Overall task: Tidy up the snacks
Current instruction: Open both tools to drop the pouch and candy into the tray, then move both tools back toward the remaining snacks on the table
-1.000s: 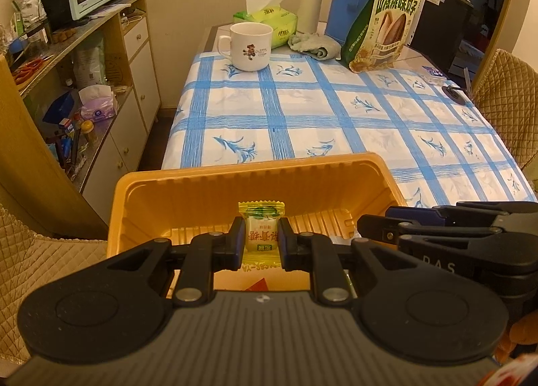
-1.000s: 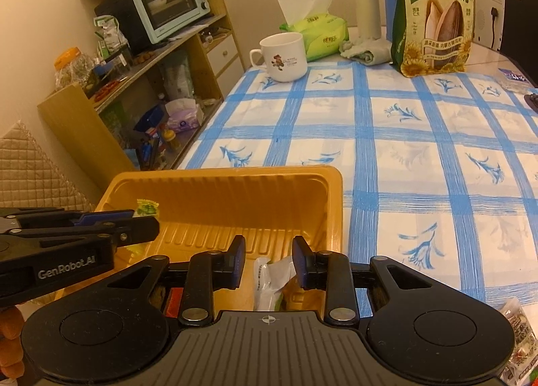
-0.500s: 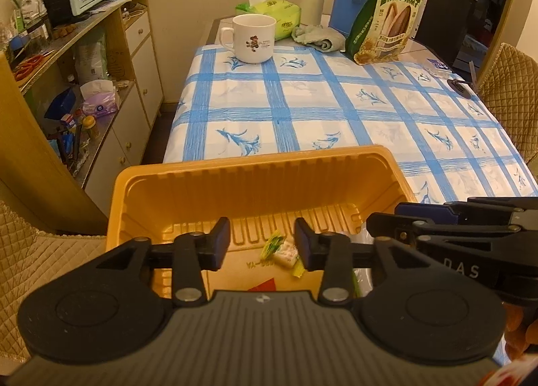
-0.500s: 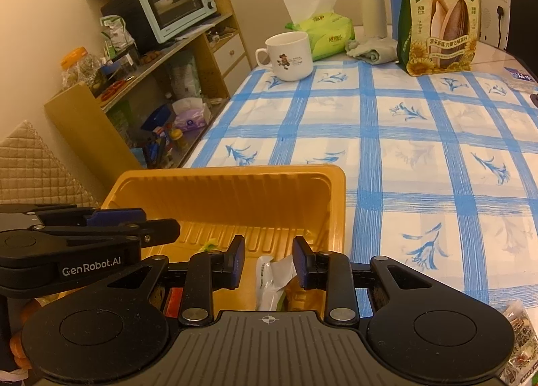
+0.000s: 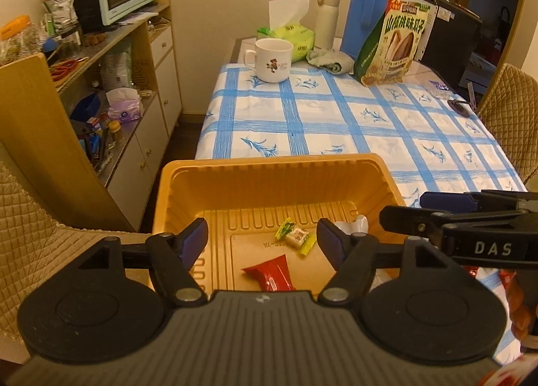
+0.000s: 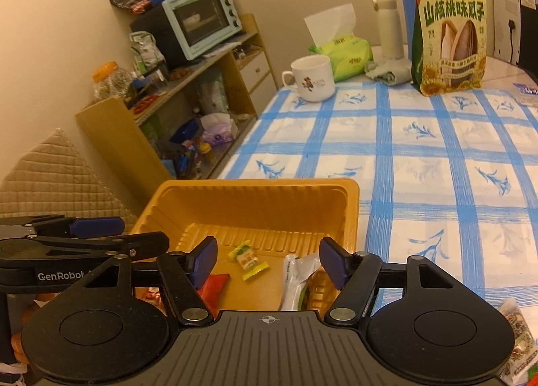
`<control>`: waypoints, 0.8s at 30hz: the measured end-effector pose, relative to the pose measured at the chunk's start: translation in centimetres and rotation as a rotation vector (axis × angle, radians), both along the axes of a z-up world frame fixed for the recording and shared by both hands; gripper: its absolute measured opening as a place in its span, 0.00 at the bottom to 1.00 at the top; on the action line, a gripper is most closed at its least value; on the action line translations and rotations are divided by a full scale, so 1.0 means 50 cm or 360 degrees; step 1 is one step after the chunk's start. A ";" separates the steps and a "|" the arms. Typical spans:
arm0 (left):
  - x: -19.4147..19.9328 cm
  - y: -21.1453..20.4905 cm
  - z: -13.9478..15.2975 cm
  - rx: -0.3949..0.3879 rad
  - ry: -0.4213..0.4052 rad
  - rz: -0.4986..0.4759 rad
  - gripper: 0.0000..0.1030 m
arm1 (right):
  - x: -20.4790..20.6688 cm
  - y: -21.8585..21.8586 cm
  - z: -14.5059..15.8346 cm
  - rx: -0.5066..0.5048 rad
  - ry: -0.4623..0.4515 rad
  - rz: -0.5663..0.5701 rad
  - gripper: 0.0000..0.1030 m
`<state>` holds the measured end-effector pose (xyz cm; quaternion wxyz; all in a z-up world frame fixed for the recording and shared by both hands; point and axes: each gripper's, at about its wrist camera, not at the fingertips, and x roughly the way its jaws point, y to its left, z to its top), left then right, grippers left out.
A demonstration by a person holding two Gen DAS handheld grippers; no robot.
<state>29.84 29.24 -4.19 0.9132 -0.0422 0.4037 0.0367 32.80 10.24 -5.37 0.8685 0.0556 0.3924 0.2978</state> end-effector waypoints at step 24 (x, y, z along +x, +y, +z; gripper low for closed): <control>-0.215 -0.157 0.074 -0.0006 -0.0046 0.0054 0.69 | -0.176 -0.229 0.086 0.0131 -0.0049 0.0103 0.68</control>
